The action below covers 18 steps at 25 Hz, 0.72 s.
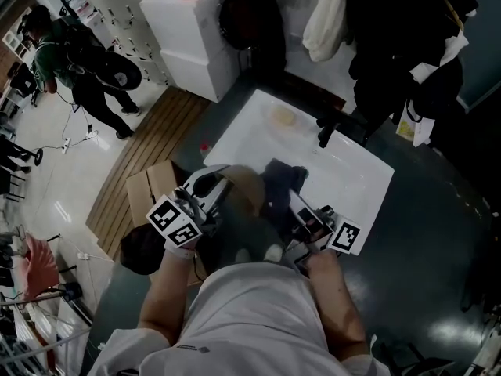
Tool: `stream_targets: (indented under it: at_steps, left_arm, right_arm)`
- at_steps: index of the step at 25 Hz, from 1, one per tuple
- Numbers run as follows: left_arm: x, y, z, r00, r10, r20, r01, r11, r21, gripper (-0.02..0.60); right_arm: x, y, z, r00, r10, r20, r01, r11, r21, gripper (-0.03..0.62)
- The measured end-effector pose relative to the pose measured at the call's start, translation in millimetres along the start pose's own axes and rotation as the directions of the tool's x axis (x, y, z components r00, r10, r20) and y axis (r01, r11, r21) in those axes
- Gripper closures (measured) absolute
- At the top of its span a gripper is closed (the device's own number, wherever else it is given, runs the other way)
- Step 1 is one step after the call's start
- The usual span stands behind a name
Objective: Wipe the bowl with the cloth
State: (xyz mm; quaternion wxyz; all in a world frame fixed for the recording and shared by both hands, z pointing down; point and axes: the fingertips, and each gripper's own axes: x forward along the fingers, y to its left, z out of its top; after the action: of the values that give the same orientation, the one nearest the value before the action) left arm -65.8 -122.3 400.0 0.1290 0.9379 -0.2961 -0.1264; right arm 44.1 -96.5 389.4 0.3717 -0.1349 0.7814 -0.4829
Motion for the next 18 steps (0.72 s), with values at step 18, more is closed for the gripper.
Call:
stream_targets:
  at_steps: [18]
  left_arm:
    - [3.3,12.6,-22.1,0.952,0.278,-0.128,-0.248,0.946,0.207,0.563]
  right_arm:
    - [-28.9,-2.4,36.7,0.895,-0.43,0.116,0.322,0.445,-0.836,0.507]
